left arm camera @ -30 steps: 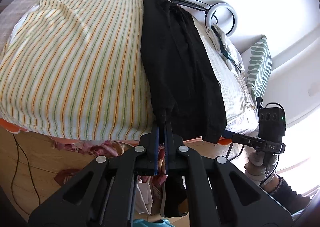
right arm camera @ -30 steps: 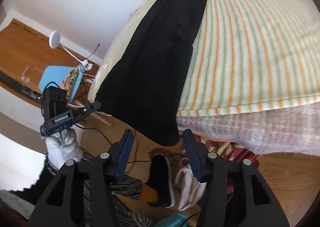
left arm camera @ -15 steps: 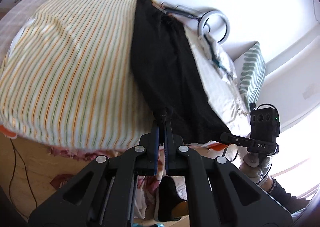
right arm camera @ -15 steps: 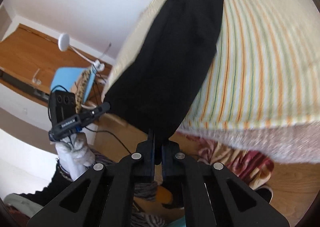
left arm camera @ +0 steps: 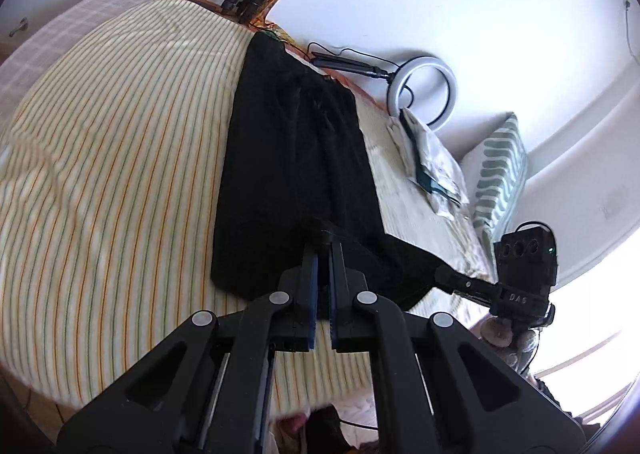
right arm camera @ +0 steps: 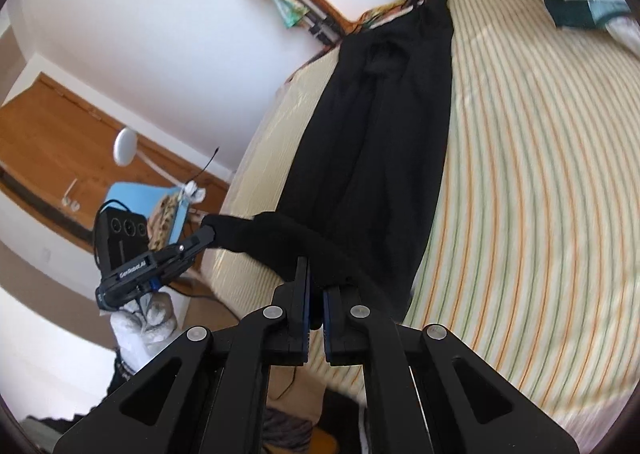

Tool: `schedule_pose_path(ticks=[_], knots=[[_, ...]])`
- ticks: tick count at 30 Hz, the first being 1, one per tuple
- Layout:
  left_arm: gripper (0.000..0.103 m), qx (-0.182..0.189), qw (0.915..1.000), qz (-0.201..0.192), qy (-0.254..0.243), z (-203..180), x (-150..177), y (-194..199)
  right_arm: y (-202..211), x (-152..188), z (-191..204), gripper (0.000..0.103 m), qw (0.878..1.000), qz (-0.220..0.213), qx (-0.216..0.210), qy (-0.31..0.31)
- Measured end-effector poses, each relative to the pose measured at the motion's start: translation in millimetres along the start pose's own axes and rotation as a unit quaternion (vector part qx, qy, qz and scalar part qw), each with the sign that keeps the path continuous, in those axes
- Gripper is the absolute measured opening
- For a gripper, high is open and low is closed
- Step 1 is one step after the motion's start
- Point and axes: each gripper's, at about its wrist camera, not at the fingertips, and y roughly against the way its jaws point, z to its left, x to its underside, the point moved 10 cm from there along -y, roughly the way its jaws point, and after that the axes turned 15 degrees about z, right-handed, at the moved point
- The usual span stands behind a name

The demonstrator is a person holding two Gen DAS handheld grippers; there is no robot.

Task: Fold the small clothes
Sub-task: 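Lift the hem end with both tools and fold it toward the collar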

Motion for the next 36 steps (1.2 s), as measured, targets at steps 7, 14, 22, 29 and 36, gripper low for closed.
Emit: schedule_pose_path(ticks=[7, 14, 22, 29, 36], knots=[[0.002, -0.01, 0.9998, 0.008, 0.015, 18, -37, -28, -14, -43, -23, 0.004, 1.0, -0.003, 0.013, -0.025], [0.002, -0.023, 0.9991, 0.019, 0.029, 37, -50, -48, -29, -55, -43, 0.004, 0.999, 0.009, 0.019, -0.048], [0.002, -0.052, 0.9982, 0.003, 0.029, 49, -58, -49, -23, -60, -45, 0.016, 0.999, 0.011, 0.035, -0.033], [0.002, -0.072, 0.9973, -0.015, -0.008, 40, -49, -26, -2, -41, -22, 0.03, 0.995, 0.009, 0.082, 0.047], [0.002, -0.073, 0.9949, 0.048, -0.049, 25, -20, -52, -27, -11, -9, 0.018, 0.982, 0.061, 0.126, 0.126]])
